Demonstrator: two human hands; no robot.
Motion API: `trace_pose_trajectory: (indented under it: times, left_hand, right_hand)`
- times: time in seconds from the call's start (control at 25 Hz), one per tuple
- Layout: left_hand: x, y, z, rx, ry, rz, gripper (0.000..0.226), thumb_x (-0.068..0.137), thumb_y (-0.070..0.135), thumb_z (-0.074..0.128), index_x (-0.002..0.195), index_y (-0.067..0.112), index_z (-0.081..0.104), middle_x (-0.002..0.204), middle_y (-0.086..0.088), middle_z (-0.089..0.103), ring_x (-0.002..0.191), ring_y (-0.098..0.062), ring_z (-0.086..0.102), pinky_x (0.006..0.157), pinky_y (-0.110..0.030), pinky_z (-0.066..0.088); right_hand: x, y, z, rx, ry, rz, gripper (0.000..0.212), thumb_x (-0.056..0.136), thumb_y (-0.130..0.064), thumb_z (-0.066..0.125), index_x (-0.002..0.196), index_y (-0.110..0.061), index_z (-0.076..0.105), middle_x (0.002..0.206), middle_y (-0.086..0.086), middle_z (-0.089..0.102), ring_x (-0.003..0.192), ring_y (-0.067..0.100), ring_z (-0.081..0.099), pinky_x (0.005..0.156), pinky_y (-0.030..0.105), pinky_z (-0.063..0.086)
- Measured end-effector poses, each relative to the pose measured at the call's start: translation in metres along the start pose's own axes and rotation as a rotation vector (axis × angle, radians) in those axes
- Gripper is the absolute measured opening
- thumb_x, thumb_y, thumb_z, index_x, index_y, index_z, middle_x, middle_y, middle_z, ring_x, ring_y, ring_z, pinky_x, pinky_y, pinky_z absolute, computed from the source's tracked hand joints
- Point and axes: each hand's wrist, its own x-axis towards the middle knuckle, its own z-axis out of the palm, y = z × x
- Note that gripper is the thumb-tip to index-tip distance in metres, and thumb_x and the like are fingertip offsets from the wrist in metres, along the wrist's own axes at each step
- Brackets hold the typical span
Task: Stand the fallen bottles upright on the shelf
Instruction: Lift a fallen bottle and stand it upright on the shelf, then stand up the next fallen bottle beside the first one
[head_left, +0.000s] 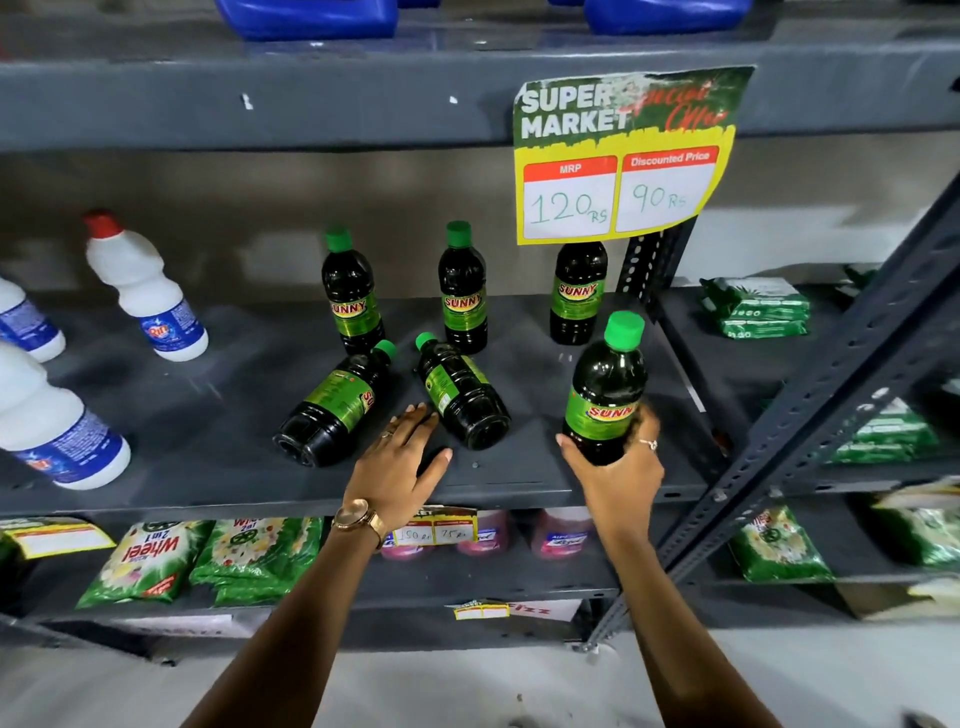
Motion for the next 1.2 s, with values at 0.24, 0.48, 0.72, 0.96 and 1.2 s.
trace_pose_trajectory:
  times: [0.24,0.48,0.72,0.96,1.2]
  left_hand:
    - [0.000,0.004,-0.004,0.017,0.002,0.018,0.072,0.083,0.060,0.020,0.140,0.018,0.032,0.153,-0.006,0.030,0.140,-0.025,0.026,0.110,-0.042,0.031]
    - [0.001,0.001,-0.005,-0.040,-0.051,0.004,0.069,0.084,0.059,0.025,0.140,0.020,0.033,0.154,-0.005,0.027,0.142,-0.024,0.021,0.112,-0.043,0.028]
    - [-0.017,-0.011,-0.051,-0.287,0.023,0.129,0.058,0.087,0.055,0.039,0.135,0.024,0.041,0.146,0.002,0.040,0.137,-0.012,0.029,0.109,-0.035,0.031]
    - [0.018,-0.117,-0.104,-0.294,0.222,-0.018,0.042,0.089,0.035,0.048,0.126,0.017,0.051,0.131,-0.014,0.055,0.124,-0.028,0.048,0.101,-0.034,0.036]
    - [0.040,-0.196,-0.067,-0.183,-0.027,-0.150,0.051,0.090,0.032,0.050,0.131,0.003,0.042,0.139,-0.027,0.043,0.131,-0.041,0.037,0.112,-0.046,0.028]
  right_hand:
    - [-0.027,0.010,-0.017,0.005,0.005,0.002,0.087,0.064,-0.034,0.088,0.135,-0.020,0.039,0.124,0.008,0.063,0.111,0.021,0.060,0.099,0.037,0.049]
    - [-0.030,0.012,-0.013,0.021,0.003,0.017,0.095,0.065,-0.038,0.086,0.142,-0.021,0.033,0.137,0.009,0.055,0.124,0.022,0.054,0.105,0.045,0.046]
    - [-0.103,-0.009,-0.010,-0.116,0.146,-0.249,0.071,0.077,-0.052,0.070,0.131,-0.013,0.046,0.128,0.012,0.049,0.120,0.023,0.045,0.099,0.051,0.043]
    - [-0.031,-0.108,0.080,-0.530,-0.344,-0.092,0.087,0.071,-0.065,0.067,0.136,-0.010,0.046,0.136,0.013,0.048,0.125,0.035,0.043,0.102,0.047,0.038]
    - [0.035,-0.111,0.127,-0.445,-0.634,0.351,0.087,0.041,-0.065,0.076,0.112,-0.017,0.061,0.118,0.010,0.065,0.100,0.028,0.064,0.087,0.036,0.054]
